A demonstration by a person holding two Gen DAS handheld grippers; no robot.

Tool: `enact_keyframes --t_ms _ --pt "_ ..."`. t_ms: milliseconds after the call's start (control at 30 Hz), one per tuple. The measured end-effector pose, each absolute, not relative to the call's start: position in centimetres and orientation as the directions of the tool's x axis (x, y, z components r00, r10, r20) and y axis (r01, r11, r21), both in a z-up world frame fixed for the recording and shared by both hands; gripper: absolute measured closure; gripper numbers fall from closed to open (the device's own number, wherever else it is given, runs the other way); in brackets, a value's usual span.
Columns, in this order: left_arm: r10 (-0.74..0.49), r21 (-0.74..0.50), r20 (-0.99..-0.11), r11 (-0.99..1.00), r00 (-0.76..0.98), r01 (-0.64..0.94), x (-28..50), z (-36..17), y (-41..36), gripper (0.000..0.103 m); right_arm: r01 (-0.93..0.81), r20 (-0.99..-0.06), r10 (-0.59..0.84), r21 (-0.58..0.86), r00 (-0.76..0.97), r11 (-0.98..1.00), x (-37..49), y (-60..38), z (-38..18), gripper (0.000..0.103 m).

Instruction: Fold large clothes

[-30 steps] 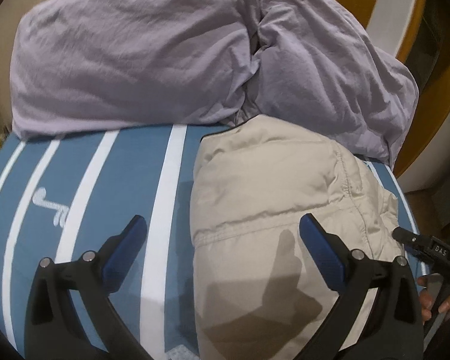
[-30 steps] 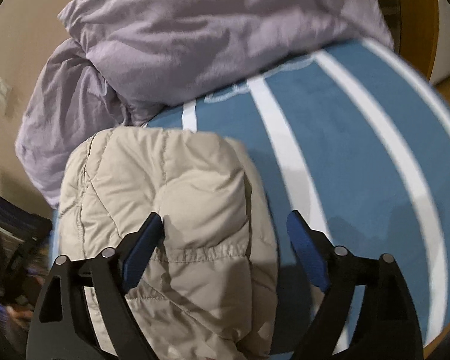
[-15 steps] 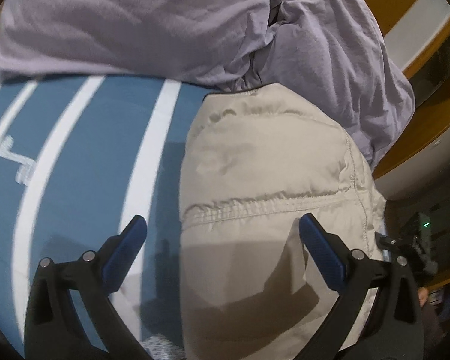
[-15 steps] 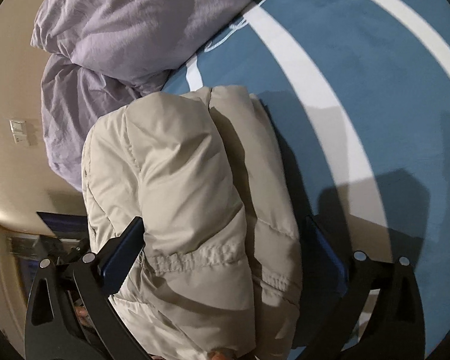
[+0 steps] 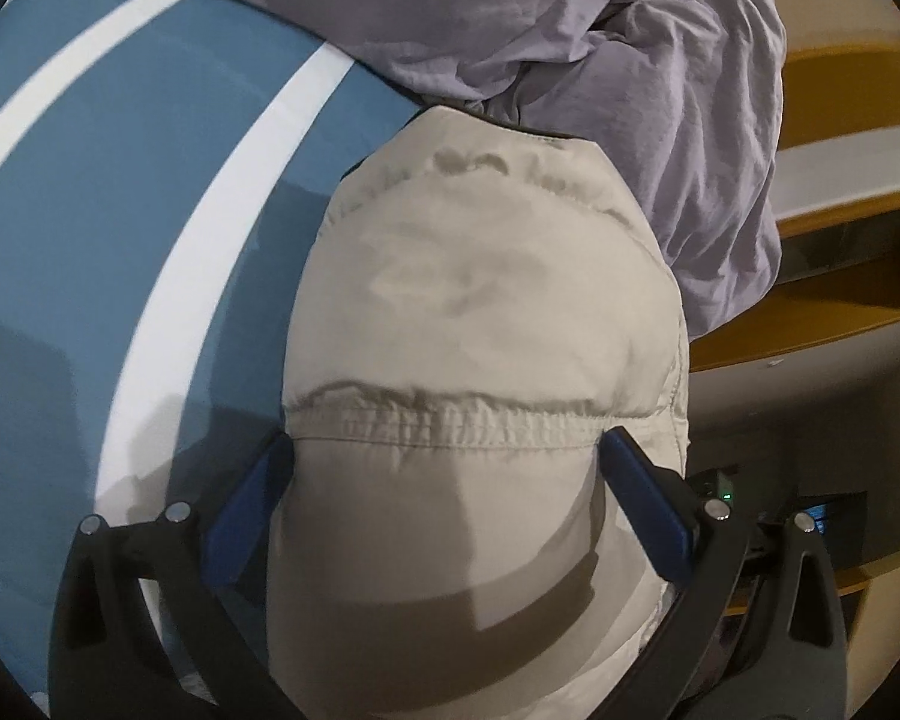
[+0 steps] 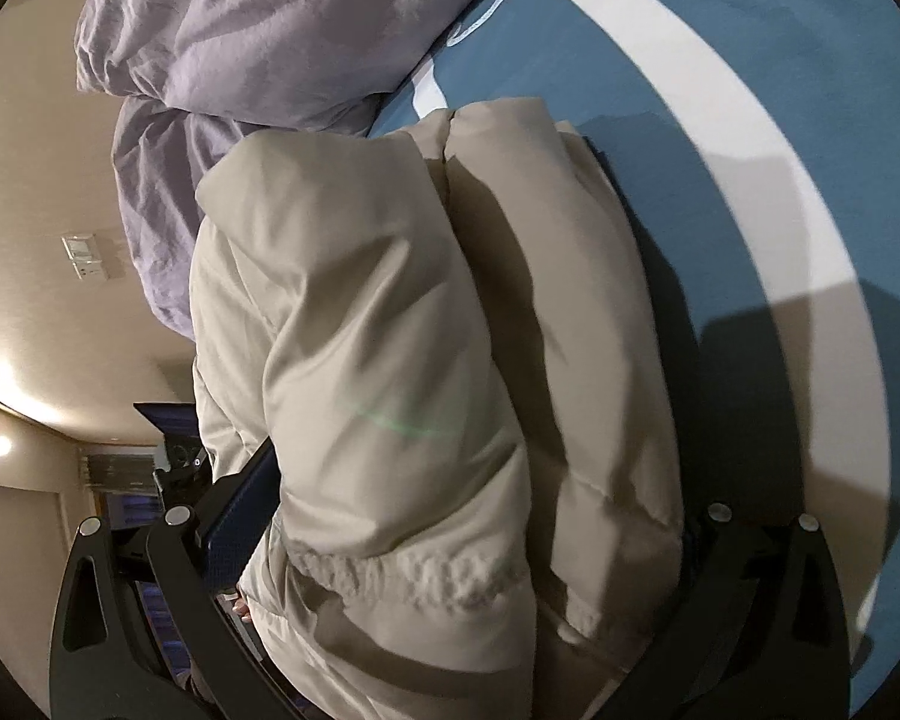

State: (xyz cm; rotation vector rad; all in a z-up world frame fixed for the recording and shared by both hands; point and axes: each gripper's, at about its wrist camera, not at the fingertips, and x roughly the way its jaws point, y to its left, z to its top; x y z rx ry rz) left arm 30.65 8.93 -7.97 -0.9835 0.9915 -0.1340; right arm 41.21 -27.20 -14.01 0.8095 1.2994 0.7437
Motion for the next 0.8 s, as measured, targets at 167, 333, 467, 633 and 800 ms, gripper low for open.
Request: enact_keyframes --t_ms 167,333,467,633,800 --pt "-0.540 -0.782 -0.606 0.540 0.584 -0.311 30.5 -8.2 9.3 0.012 -0.028 -0.478 0.867 0.874 0.138 0.486 41.0 -27.4 -14.0 0.019" --pt "-0.573 -0.801 -0.582 0.524 0.576 -0.288 30.3 -7.6 9.6 0.025 -0.023 -0.425 0.893 0.901 0.148 0.433 40.7 -27.6 -13.5 0.035" --pt "-0.564 -0.804 -0.572 0.529 0.596 -0.271 30.3 -6.5 10.7 0.029 -0.032 -0.386 0.911 0.918 0.142 0.394 40.8 -26.4 -12.7 0.041" --pt "-0.512 -0.786 -0.578 0.559 0.636 -0.264 30.3 -4.4 13.6 0.029 -0.060 -0.340 0.933 0.935 0.116 0.348 41.7 -23.2 -11.5 0.043" --pt "-0.432 -0.754 -0.603 0.584 0.671 -0.301 30.4 -3.5 17.3 0.029 -0.082 -0.344 0.935 0.933 0.090 0.351 43.4 -19.1 -10.5 0.043"
